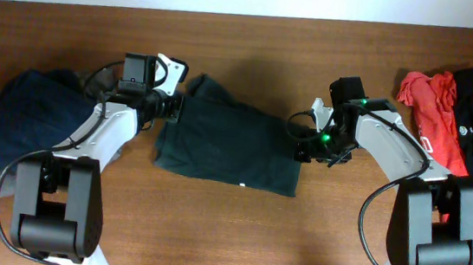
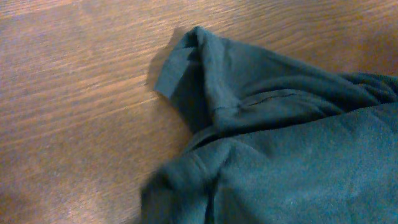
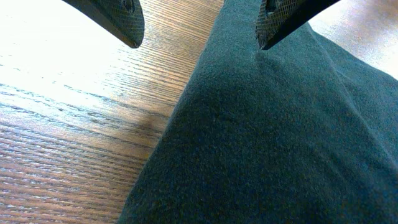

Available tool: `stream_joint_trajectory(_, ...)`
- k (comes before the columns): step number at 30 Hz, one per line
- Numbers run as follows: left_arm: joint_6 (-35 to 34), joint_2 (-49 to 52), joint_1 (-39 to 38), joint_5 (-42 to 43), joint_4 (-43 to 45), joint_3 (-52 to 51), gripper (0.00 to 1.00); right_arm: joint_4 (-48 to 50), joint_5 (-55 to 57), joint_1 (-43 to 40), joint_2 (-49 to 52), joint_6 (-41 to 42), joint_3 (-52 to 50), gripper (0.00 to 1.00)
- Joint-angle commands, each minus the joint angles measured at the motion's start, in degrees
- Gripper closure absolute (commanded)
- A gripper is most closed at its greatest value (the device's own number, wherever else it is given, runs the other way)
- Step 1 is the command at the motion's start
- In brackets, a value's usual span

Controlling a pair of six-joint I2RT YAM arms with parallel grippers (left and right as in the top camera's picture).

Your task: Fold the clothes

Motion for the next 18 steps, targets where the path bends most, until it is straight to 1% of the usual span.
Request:
stream_joint_trajectory(1,-1.9,-0.3,0.9,-0.6,-2.3,0.7,0.03,-0.1,0.5,-0.1,0.5,-0.5,-0.4,0.37)
stream_joint_trajectory(2,-1.9,-0.3,0.9,-1.0,-3.6,0.7,0.01,-0.2,0.5,-0.1,0.5,-0.5,-0.4,0.37)
stream_joint_trajectory(5,-1.9,-0.3,1.1,-1.4,-8.5,0.6,0.01,-0.2,0.5,-0.2,0.5,-0.6,-0.4,0.32)
stream_joint_trajectory(9,-3.4,-0.3,1.8,-1.4,-13.6,0.6,0.01,-0.2,0.4,-0.2,0.5,-0.5,-0.4,0.32)
stream_joint_trajectory(13,-3.4,-0.3,2.3,-1.1,-13.9,0.0,0.01,0.0,-0.2,-0.1,0.5,-0.5,-0.4,0.32)
stream_joint_trajectory(18,-2.3,1.8,2.2,6.2,-11.7,-0.2,0.01,0.0,-0.9,-0.2,0.5,-0.5,-0.4,0.32)
